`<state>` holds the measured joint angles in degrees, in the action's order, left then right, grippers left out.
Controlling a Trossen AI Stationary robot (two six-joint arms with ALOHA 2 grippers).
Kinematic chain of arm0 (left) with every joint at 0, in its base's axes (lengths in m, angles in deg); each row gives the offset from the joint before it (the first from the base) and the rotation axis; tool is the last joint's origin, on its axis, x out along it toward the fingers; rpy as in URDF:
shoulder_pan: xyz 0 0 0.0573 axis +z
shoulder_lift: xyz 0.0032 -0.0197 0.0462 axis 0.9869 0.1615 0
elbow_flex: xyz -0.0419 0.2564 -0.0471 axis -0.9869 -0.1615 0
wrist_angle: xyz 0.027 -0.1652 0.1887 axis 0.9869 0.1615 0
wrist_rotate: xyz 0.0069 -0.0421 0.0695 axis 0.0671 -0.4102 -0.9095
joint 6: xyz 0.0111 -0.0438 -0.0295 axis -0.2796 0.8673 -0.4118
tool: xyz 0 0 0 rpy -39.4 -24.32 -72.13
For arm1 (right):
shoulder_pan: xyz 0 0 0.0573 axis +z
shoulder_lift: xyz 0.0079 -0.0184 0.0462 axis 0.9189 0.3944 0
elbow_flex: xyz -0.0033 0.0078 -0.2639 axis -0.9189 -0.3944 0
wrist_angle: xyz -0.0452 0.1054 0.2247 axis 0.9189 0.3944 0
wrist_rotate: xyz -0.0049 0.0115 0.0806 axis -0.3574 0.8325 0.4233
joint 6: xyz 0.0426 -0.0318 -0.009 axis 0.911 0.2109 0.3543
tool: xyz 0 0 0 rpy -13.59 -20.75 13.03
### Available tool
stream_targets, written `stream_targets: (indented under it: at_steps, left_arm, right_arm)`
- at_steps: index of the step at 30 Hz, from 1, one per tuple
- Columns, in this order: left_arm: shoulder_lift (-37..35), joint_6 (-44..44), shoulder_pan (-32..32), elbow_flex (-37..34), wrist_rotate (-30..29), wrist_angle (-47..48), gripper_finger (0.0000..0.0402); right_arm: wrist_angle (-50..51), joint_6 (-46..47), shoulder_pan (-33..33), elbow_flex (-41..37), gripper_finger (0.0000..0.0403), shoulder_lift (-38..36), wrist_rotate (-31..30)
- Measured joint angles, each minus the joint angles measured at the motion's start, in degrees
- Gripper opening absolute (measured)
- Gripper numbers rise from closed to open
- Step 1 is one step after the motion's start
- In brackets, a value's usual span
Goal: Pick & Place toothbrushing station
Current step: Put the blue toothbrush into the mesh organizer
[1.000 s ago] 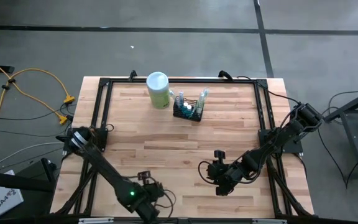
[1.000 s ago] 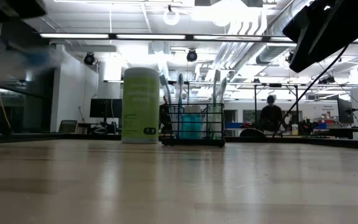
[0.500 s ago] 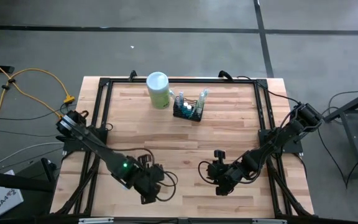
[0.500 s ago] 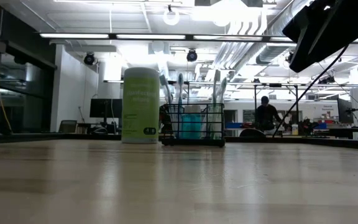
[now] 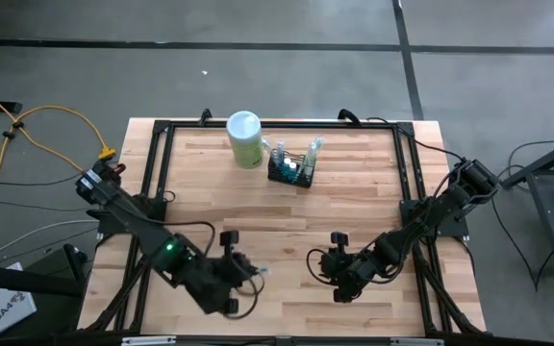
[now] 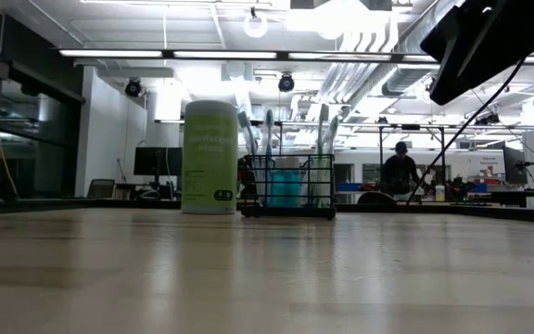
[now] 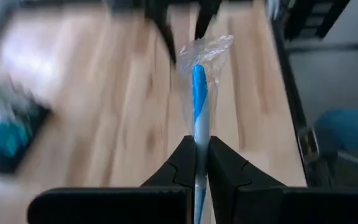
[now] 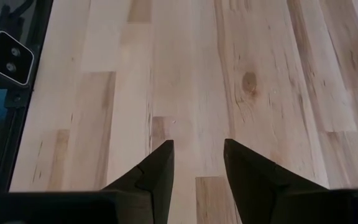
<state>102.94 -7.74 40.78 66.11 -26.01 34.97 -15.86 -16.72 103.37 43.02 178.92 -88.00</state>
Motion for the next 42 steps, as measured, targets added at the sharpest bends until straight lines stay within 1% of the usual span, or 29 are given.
stream_targets:
  at_steps: [4, 7, 10, 13, 15, 23, 26, 29, 31, 34, 40, 42]
  left_arm:
    - [0.00, -11.55, -2.45, 0.02, -6.98, -8.86, 0.0010]
    - [0.00, -17.50, -3.90, 0.02, -12.86, -15.60, 0.0010]
    - [0.00, -24.07, -5.48, 0.02, -19.35, -22.18, 0.0010]
    - [0.71, -30.76, -6.33, 0.11, -23.36, -28.23, 0.0010]
    - [1.58, -35.54, -6.80, 0.11, -24.51, -31.91, 0.0010]
    - [5.39, -54.99, -5.77, 0.09, -24.52, -49.07, 0.0010]
    - [5.60, -60.29, -5.07, 0.09, -21.91, -53.56, 0.0010]
    - [5.60, -64.41, -4.43, 0.09, -15.60, -54.55, 0.0010]
    - [5.64, -68.05, -4.32, 0.09, -13.46, -54.25, 0.0010]
    - [5.60, -72.38, -4.28, 0.09, -13.31, -50.49, 0.0010]
    - [5.64, -73.52, -4.14, 0.06, -14.61, -38.40, 0.0010]
    - [5.76, -75.41, -4.14, 0.04, -14.61, -34.70, 0.0010]
  right_arm:
    - [-0.68, 0.00, 0.00, 0.00, 0.0133, 0.00, -0.01]
    - [-0.93, -0.02, 0.00, 0.00, 0.0133, 0.00, -0.51]
    - [-1.23, -0.07, 0.00, 0.00, 0.0133, 0.00, -3.01]
    - [-1.37, -0.41, 0.00, 0.00, 0.0133, 0.00, -5.71]
    - [-1.90, -1.38, -0.02, 0.00, 0.0133, 0.00, -6.56]
    - [-3.95, -3.00, 0.02, 0.00, 0.0133, 0.00, -7.14]
    - [-4.29, -3.04, 0.02, 0.00, 0.0133, 0.00, -7.29]
    - [-4.57, -3.06, 0.02, 0.00, 0.0133, 0.00, -7.40]
    - [-4.99, -3.06, 0.02, 0.00, 0.0133, 0.00, -7.41]
    - [-5.55, -3.06, 0.02, 0.00, 0.0133, 0.00, -7.41]
    - [-5.60, -3.06, 0.02, 0.00, 0.0133, 0.00, -7.40]
    - [-5.60, -3.06, -0.01, 0.00, 0.0133, 0.00, -7.40]
